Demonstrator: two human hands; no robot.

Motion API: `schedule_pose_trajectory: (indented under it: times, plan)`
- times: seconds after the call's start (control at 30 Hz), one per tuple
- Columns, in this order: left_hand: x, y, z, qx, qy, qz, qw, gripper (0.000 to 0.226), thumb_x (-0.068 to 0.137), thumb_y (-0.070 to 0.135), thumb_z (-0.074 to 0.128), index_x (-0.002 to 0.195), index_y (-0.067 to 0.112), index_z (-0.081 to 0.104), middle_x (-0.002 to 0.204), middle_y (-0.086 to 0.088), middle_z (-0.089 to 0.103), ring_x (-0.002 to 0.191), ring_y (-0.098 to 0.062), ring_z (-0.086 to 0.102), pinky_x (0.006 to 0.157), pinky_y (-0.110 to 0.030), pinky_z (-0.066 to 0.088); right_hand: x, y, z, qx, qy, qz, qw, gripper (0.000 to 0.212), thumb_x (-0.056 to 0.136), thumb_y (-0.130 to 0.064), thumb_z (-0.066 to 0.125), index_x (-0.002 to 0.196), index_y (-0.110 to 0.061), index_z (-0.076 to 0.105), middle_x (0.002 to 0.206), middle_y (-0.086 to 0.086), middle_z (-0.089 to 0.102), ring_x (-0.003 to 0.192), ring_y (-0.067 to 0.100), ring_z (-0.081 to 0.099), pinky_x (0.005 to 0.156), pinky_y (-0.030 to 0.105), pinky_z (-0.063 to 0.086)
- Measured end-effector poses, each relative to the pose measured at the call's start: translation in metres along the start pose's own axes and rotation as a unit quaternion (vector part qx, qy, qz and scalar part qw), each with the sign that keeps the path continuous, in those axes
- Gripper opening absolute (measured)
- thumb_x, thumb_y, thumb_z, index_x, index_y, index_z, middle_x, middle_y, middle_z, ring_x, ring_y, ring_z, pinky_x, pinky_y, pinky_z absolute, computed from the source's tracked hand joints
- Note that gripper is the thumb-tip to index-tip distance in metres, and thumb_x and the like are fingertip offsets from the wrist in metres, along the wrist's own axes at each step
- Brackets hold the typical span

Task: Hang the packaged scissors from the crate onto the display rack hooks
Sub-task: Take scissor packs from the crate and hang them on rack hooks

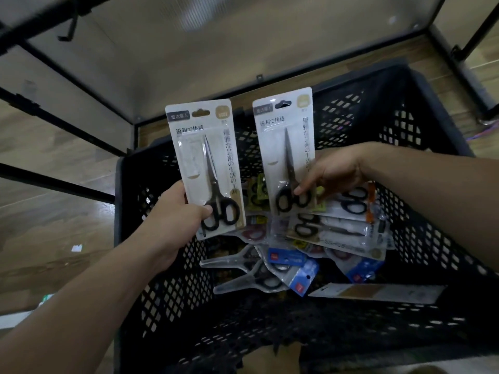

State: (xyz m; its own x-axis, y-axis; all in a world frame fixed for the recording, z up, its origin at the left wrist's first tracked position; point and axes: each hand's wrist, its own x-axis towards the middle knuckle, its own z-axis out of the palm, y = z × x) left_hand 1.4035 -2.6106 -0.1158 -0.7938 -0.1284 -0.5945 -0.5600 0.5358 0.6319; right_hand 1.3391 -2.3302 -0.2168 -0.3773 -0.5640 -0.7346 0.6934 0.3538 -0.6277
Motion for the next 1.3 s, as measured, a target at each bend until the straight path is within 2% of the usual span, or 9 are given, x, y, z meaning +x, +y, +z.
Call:
schedule_pose_trajectory:
  times: [0.13, 0.2, 0.27, 0.43, 0.6, 0.83, 1.07, 1.2, 1.3]
  plan:
    - [-0.003, 0.001, -0.002, -0.016, 0.012, 0.021, 1.0, 0.046, 0.098, -0.004, 0.057, 0.126, 0.032, 0.063, 0.116, 0.01, 0.075, 0.112, -0.018, 0.069, 0.102, -0.05, 0.053, -0.007, -0.006, 0.014, 0.026, 0.042, -0.051, 0.998, 0.036, 0.094, -0.002, 0.065, 0.065, -0.02, 0.076, 0.078, -0.001, 0.073, 0.082, 0.015, 0.067, 0.08, 0.034, 0.054]
    - [-0.007, 0.003, -0.007, -0.035, 0.016, 0.037, 0.999, 0.046, 0.098, -0.002, 0.059, 0.125, 0.034, 0.064, 0.116, 0.012, 0.074, 0.112, -0.019, 0.069, 0.101, -0.052, 0.053, -0.019, -0.008, 0.023, 0.054, 0.101, -0.09, 0.989, 0.019, 0.09, 0.0, 0.071, 0.093, -0.018, 0.078, 0.093, 0.002, 0.078, 0.092, 0.02, 0.073, 0.086, 0.043, 0.057]
    - [-0.015, 0.009, -0.012, -0.058, 0.015, 0.046, 0.997, 0.044, 0.097, 0.001, 0.061, 0.123, 0.037, 0.064, 0.115, 0.014, 0.074, 0.112, -0.018, 0.068, 0.101, -0.052, 0.053, -0.041, -0.011, 0.033, 0.095, 0.161, -0.105, 0.977, 0.042, 0.086, 0.002, 0.075, 0.124, -0.014, 0.066, 0.115, 0.008, 0.076, 0.109, 0.026, 0.072, 0.091, 0.048, 0.058]
    - [-0.05, 0.047, -0.027, -0.11, 0.014, 0.06, 0.992, 0.041, 0.098, 0.002, 0.06, 0.123, 0.036, 0.062, 0.115, 0.018, 0.071, 0.109, -0.006, 0.065, 0.098, -0.038, 0.053, -0.127, -0.051, 0.079, 0.171, 0.266, -0.141, 0.938, 0.046, 0.086, 0.01, 0.069, 0.126, -0.013, 0.063, 0.115, 0.01, 0.076, 0.101, 0.028, 0.07, 0.08, 0.036, 0.06]
    - [-0.138, 0.102, -0.078, -0.143, -0.046, 0.043, 0.988, 0.037, 0.1, 0.004, 0.061, 0.115, 0.038, 0.061, 0.102, 0.023, 0.071, 0.095, 0.003, 0.066, 0.082, -0.025, 0.052, -0.246, -0.127, 0.142, 0.133, 0.35, -0.155, 0.914, 0.034, 0.086, 0.009, 0.071, 0.11, -0.015, 0.073, 0.109, 0.023, 0.073, 0.098, 0.042, 0.068, 0.095, 0.069, 0.051]
    - [-0.309, 0.237, -0.242, -0.232, -0.049, 0.08, 0.968, 0.037, 0.096, -0.008, 0.06, 0.115, 0.024, 0.064, 0.101, 0.013, 0.078, 0.098, -0.005, 0.072, 0.082, -0.016, 0.055, -0.419, -0.3, 0.259, 0.068, 0.348, -0.157, 0.922, 0.029, 0.089, 0.007, 0.069, 0.109, -0.013, 0.072, 0.098, 0.011, 0.077, 0.09, 0.02, 0.071, 0.08, 0.026, 0.058]
    - [-0.449, 0.374, -0.43, -0.264, -0.036, 0.189, 0.945, 0.034, 0.094, -0.01, 0.062, 0.108, 0.022, 0.065, 0.097, 0.012, 0.079, 0.097, -0.008, 0.073, 0.076, -0.013, 0.054, -0.582, -0.482, 0.382, 0.112, 0.335, -0.284, 0.891, 0.026, 0.08, 0.006, 0.075, 0.097, -0.014, 0.075, 0.073, 0.009, 0.064, 0.064, 0.017, 0.057, 0.059, 0.024, 0.045]
    - [-0.495, 0.426, -0.482, -0.261, -0.034, 0.29, 0.92, 0.035, 0.091, -0.015, 0.061, 0.103, 0.017, 0.066, 0.085, 0.003, 0.078, 0.077, -0.007, 0.071, 0.069, -0.012, 0.053, -0.642, -0.533, 0.424, 0.132, 0.364, -0.373, 0.843, 0.035, 0.088, 0.017, 0.058, 0.095, -0.012, 0.075, 0.06, 0.005, 0.052, 0.052, 0.011, 0.045, 0.047, 0.017, 0.036]
    - [-0.52, 0.45, -0.492, -0.26, -0.042, 0.349, 0.899, 0.035, 0.09, -0.02, 0.06, 0.102, 0.012, 0.067, 0.081, -0.008, 0.071, 0.072, -0.018, 0.062, 0.063, -0.017, 0.05, -0.681, -0.546, 0.445, 0.179, 0.375, -0.415, 0.81, 0.031, 0.074, 0.011, 0.074, 0.1, -0.005, 0.074, 0.058, 0.002, 0.059, 0.047, 0.007, 0.053, 0.044, 0.014, 0.039]
